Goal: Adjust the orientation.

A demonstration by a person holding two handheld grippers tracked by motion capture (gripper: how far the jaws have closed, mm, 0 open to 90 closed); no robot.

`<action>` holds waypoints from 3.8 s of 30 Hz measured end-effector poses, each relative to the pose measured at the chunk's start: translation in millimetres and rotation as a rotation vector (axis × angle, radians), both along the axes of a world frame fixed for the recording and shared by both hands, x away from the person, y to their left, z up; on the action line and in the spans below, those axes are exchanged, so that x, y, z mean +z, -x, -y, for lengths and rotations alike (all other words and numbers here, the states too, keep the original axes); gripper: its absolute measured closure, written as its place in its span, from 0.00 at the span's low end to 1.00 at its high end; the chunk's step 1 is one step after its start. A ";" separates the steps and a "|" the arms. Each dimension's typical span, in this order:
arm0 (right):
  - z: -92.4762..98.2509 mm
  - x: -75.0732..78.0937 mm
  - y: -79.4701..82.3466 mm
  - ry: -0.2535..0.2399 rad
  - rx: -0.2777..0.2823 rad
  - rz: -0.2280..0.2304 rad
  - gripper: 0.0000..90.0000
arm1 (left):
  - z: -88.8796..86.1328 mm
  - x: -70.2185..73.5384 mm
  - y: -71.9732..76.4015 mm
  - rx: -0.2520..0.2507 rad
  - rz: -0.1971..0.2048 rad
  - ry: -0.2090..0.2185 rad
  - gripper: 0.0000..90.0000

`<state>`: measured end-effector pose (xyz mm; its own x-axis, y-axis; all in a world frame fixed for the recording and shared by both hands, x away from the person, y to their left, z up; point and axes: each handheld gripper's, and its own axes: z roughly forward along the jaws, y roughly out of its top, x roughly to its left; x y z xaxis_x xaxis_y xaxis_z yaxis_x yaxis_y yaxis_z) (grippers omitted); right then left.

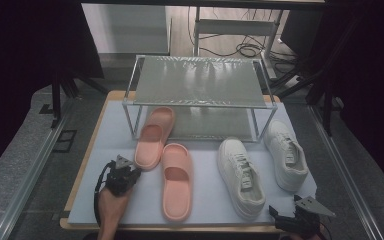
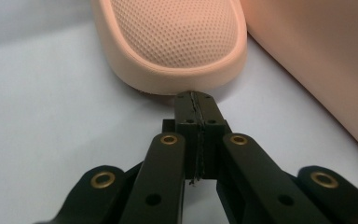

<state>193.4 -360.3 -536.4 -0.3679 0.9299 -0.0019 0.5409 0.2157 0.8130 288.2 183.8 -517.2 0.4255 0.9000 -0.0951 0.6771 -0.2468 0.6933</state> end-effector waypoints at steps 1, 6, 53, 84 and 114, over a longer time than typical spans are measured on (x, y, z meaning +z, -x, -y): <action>0.0 0.0 0.0 0.000 0.000 0.000 0.00 | 0.0 0.0 0.0 0.000 0.000 0.000 0.99; 0.0 0.0 0.0 0.000 0.000 0.000 0.00 | 4.8 3.5 -9.8 0.002 0.018 0.004 0.99; 0.3 0.1 0.1 -0.001 0.001 0.000 0.00 | 50.0 10.8 -93.5 0.014 0.074 -0.062 0.98; 0.3 0.1 0.2 -0.002 0.001 -0.001 0.00 | 58.2 4.4 -120.0 0.045 0.060 -0.092 0.98; 0.5 -0.1 0.3 -0.002 0.002 0.001 0.00 | 49.4 21.5 -96.1 0.058 0.109 -0.038 0.87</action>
